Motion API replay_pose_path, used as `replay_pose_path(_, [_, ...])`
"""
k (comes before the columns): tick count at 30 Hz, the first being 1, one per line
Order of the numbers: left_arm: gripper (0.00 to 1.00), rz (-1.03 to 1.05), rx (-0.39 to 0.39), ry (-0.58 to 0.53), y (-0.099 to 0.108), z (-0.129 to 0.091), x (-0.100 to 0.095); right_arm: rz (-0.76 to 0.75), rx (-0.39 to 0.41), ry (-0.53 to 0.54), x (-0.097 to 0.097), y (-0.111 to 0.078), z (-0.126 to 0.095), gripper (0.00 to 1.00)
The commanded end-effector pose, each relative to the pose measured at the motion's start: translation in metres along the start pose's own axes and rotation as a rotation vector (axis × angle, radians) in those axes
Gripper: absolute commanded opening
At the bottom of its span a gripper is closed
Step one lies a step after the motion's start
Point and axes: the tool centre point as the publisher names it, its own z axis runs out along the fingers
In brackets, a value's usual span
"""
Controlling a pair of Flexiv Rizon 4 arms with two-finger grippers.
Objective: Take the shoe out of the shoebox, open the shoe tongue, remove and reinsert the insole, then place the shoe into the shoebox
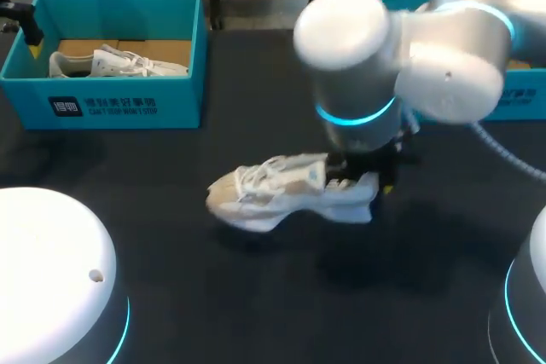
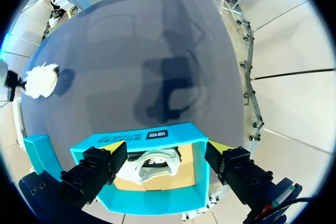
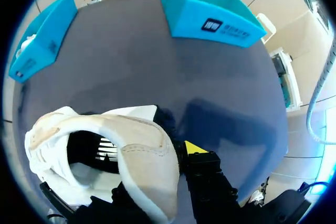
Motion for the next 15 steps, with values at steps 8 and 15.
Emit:
replay_pose_path(8, [1.00, 0.001, -0.003, 0.004, -0.0016, -0.0004, -0.0001, -0.016, -0.006, 0.016, 0.0121, -0.0180, 0.0121, 0.00])
replay_pose_path(15, [1.00, 0.001, -0.003, 0.004, -0.0016, -0.0004, -0.0001, -0.039, 0.005, 0.021, 0.0151, -0.0166, 0.0178, 0.00])
